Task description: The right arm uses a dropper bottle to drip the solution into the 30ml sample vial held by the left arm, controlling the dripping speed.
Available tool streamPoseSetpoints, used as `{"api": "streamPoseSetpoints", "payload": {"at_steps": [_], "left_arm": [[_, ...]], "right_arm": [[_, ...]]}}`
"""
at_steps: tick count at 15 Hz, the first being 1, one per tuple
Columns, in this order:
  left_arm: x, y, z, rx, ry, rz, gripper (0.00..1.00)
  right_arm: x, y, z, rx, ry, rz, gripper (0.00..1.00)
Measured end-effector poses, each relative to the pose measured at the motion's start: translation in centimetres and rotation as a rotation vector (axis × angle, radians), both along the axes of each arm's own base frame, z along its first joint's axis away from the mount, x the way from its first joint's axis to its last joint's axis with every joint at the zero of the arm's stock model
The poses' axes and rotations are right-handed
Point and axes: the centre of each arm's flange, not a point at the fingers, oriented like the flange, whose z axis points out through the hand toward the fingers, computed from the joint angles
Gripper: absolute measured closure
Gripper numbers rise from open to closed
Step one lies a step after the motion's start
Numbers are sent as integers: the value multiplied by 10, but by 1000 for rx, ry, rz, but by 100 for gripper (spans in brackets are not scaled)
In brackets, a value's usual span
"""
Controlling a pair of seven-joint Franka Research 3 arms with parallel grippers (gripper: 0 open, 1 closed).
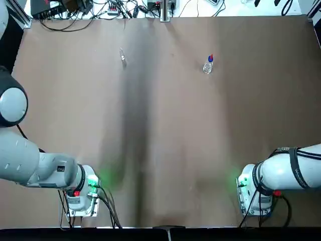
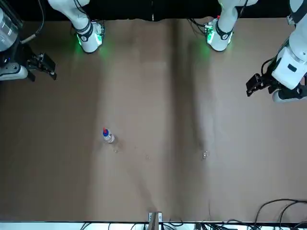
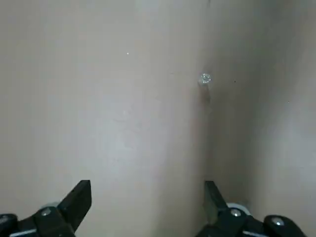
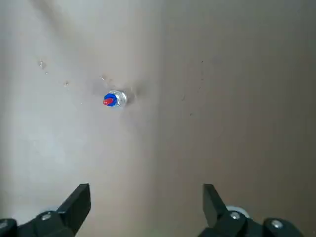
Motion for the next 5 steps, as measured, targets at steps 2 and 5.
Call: {"api": "streamPoseSetpoints", "payload": {"at_steps": [2,5], "left_arm": [[0,0,0,0,1,0,0],[0,3,0,0,1,5,0]], "right_arm": [[-2,-1,0,-2,11,-1,0],[-2,-3,-1,-2,15,-5,0]]}}
